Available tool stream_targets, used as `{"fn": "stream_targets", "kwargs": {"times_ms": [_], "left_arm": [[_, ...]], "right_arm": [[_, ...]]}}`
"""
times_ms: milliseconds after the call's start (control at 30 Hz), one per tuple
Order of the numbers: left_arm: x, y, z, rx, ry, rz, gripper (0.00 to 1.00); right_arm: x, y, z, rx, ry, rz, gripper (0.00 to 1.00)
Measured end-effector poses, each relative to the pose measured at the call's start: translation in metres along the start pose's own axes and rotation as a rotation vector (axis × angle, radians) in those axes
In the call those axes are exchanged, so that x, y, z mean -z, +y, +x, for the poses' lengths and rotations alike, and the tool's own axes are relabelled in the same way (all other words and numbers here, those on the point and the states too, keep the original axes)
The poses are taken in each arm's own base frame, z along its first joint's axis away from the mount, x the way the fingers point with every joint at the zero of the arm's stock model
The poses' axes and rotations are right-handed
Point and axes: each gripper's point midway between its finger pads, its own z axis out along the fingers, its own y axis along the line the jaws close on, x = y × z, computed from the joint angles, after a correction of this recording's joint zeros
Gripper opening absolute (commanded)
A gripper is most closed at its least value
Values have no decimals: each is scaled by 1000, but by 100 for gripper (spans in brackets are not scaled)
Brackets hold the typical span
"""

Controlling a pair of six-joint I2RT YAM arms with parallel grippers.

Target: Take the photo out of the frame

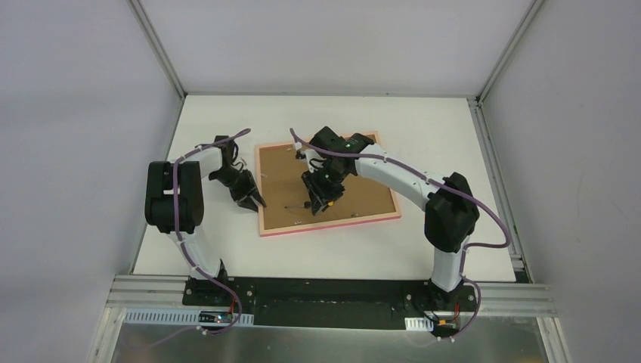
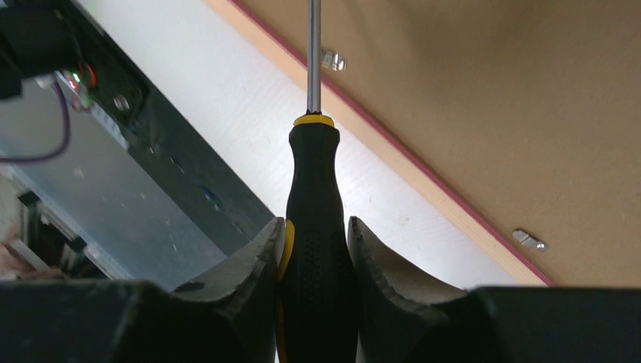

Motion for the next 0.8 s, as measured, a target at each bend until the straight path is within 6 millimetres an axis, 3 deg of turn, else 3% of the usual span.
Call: {"fn": "stream_targets", "kwargs": {"times_ms": [167,333,467,800], "left_arm": [[-1,-1,4,3,14,13,12],[-2,-1,13,11,38,32,5],[-3,3,27,19,49,45,3],[-7,10,66,65,60,52,3]], "right_arm": [[13,-6,-32,-150,-145,27,0],[37,-32,-55,-326,-274,98,0],[42,-43,-58,-413,-313,142,0],[49,-20,-43,-397,-347,163,0]]}}
